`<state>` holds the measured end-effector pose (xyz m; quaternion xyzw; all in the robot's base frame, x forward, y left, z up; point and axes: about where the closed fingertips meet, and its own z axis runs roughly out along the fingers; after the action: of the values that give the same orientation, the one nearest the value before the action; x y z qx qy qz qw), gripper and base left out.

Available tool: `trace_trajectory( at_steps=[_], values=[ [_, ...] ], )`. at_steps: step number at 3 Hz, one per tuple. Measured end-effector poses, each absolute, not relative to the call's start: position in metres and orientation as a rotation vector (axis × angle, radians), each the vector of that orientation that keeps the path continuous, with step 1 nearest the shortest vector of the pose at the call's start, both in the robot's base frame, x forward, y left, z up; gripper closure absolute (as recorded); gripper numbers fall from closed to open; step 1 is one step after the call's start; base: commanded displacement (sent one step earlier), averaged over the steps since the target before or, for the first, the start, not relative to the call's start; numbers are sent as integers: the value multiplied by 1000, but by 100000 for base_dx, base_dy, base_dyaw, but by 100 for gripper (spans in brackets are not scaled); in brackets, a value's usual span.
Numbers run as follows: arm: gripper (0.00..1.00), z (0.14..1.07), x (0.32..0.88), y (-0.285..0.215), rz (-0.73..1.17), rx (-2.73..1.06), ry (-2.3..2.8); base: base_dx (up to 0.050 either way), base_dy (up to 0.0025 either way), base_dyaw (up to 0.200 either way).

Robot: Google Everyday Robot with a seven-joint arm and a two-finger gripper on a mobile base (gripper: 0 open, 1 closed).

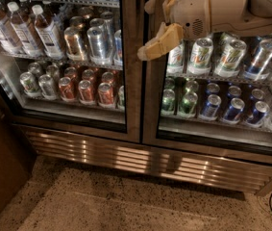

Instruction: Open right fridge door

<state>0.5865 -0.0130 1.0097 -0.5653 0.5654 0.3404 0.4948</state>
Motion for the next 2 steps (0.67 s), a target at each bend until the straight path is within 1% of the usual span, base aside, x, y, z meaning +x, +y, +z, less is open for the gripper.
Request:
trace_trajectory(
  at_steps=[1,2],
  values=[
    [19,1010,581,-20,825,-1370,1370,0,0,0],
    [42,1011,584,-26,825,-1370,1370,0,0,0]
  ],
)
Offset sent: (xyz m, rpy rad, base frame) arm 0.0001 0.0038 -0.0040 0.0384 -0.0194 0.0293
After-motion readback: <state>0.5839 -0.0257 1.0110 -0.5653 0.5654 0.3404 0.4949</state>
